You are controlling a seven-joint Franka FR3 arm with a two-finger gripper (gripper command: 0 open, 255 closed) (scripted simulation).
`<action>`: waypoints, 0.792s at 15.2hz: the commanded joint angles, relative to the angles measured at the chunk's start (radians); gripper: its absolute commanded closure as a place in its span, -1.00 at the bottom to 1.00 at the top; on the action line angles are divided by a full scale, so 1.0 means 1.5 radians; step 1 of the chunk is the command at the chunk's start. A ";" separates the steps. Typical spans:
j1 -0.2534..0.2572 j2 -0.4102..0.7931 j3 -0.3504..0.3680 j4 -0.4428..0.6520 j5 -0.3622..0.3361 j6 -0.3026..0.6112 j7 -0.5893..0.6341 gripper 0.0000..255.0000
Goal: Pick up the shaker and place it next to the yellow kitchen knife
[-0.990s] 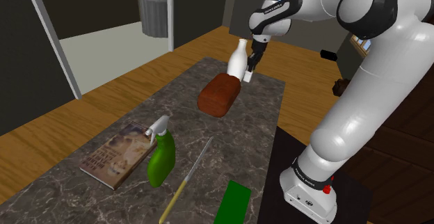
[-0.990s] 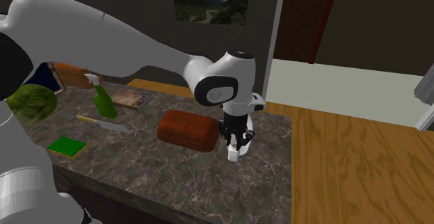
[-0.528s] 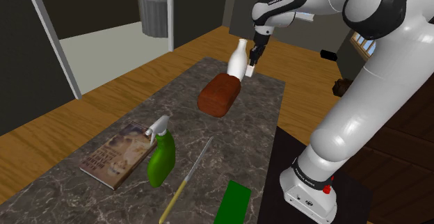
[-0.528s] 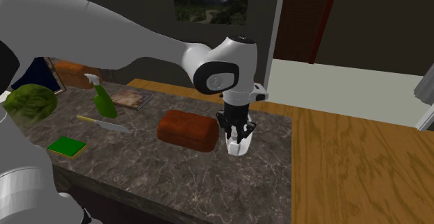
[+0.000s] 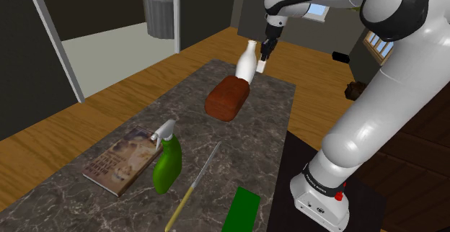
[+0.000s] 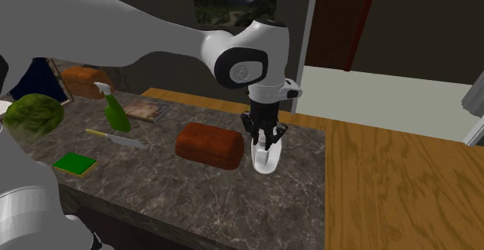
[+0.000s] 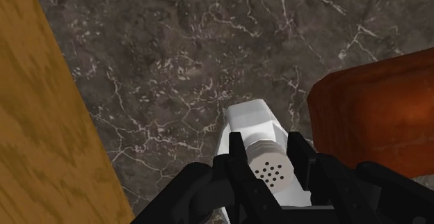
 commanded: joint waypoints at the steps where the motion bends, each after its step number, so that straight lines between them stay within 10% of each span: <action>1: 0.000 -0.004 0.000 0.013 -0.001 -0.017 0.000 1.00; 12: 0.012 -0.057 0.013 0.027 -0.016 -0.082 0.031 1.00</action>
